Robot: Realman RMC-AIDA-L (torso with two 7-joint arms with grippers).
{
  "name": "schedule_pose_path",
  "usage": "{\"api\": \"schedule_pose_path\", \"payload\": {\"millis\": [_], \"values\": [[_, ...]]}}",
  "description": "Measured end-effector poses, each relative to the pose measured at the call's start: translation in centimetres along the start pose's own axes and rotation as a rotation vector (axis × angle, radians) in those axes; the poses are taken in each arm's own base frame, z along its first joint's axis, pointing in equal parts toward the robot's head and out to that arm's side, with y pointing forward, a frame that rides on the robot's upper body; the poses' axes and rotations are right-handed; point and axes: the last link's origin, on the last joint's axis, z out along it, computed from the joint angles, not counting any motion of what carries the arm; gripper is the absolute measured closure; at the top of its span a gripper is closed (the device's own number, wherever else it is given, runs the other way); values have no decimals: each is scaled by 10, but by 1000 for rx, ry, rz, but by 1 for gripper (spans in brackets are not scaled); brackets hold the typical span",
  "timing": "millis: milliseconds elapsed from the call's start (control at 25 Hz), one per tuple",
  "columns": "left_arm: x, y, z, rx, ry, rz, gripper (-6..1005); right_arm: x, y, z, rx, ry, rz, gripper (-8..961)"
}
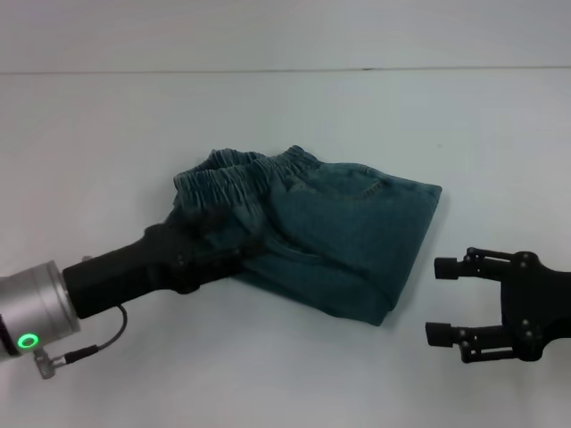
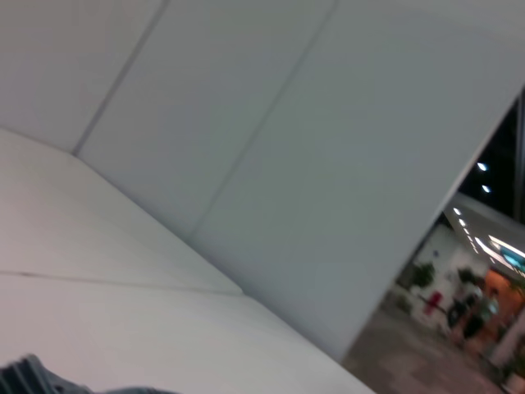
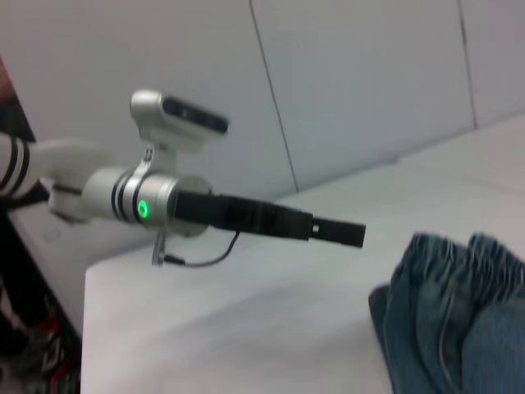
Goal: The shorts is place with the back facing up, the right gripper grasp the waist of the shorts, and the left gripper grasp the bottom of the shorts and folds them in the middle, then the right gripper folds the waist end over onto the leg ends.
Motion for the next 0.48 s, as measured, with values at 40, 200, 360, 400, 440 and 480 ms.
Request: {"api": "schedule_pose_path", "payload": {"millis": [40, 200, 360, 400, 440, 480], "values": [[0, 0, 3, -9, -17, 5, 108, 1, -2, 1, -6, 21, 4, 24], [-1, 2, 9, -41, -67, 24, 108, 1, -8, 9, -40, 71, 27, 25], [0, 5, 10, -71, -94, 38, 108, -1, -10, 14, -56, 72, 34, 26], [0, 5, 9, -73, -99, 40, 108, -1, -10, 15, -54, 70, 33, 26], [-1, 5, 9, -74, -106, 41, 108, -2, -11, 15, -50, 68, 33, 25], [-2, 5, 9, -75, -111, 42, 108, -2, -12, 15, -43, 65, 32, 25]]}}
